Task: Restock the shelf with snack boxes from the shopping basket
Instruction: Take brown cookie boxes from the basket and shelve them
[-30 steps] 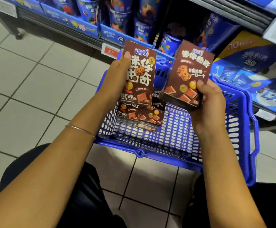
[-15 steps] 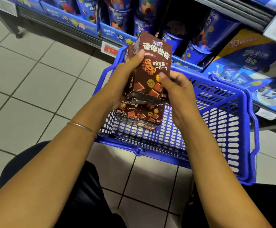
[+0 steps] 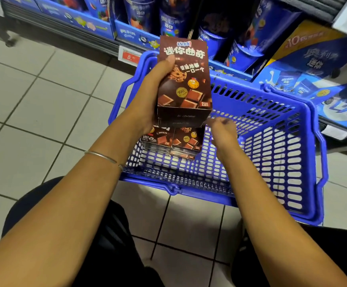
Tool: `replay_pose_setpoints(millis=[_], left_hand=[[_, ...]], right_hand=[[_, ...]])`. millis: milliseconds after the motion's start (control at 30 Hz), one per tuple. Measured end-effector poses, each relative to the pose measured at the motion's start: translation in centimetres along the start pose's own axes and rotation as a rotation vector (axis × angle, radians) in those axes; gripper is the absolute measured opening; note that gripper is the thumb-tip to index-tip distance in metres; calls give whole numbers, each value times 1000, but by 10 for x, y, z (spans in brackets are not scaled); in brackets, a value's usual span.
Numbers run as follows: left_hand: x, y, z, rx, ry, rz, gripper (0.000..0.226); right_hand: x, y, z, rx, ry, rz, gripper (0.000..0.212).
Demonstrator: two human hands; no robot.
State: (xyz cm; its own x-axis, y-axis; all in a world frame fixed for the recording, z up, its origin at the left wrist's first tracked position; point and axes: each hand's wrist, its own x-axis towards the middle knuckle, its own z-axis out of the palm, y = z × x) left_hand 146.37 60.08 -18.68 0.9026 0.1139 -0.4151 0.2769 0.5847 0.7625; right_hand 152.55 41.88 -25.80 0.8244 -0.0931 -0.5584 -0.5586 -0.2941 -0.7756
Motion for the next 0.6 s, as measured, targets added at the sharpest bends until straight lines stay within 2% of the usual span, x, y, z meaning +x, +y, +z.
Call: replay_pose_setpoints(millis=[100, 233, 367, 467, 600], left_hand=[[2, -4, -1, 29, 22, -27, 41], [3, -6, 1, 47, 32, -37, 40], [3, -6, 3, 53, 44, -27, 42], [3, -6, 6, 52, 31, -32, 44], [3, -5, 10, 64, 8, -17, 47]], right_hand=[[17, 22, 12, -144, -72, 84, 42], [29, 43, 20, -183, -182, 148, 17], [29, 43, 11, -222, -158, 136, 28], [23, 36, -6, -173, -103, 77, 21], [-4, 18, -38, 54, -68, -16, 31]])
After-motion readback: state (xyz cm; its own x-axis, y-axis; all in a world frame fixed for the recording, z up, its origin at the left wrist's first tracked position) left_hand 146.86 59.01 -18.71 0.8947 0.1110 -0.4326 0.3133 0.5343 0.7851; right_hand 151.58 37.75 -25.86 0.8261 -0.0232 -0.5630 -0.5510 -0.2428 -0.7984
